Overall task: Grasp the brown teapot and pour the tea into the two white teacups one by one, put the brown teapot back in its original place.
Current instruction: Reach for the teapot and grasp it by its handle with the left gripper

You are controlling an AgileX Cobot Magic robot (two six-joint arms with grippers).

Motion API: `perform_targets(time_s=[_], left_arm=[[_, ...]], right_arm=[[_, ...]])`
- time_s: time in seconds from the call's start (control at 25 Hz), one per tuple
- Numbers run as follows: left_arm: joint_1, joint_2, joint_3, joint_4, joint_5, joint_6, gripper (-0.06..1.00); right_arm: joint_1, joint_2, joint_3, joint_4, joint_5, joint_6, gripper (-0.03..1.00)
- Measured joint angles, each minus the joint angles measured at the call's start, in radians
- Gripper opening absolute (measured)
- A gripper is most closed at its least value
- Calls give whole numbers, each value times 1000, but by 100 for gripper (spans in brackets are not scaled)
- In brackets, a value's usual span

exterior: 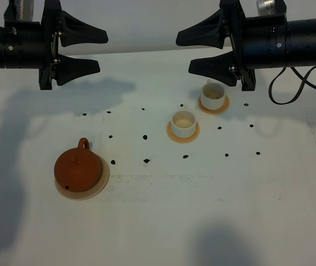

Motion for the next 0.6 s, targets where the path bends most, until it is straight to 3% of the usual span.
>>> perform_targets(time_s=[0.4, 0.6], left_arm=[[0, 0, 0, 1, 0, 12, 62], [0, 0, 0, -1, -1, 187, 62]], right_arm=[[0, 0, 0, 0, 0, -1, 54], [0, 0, 0, -1, -25, -78, 54]])
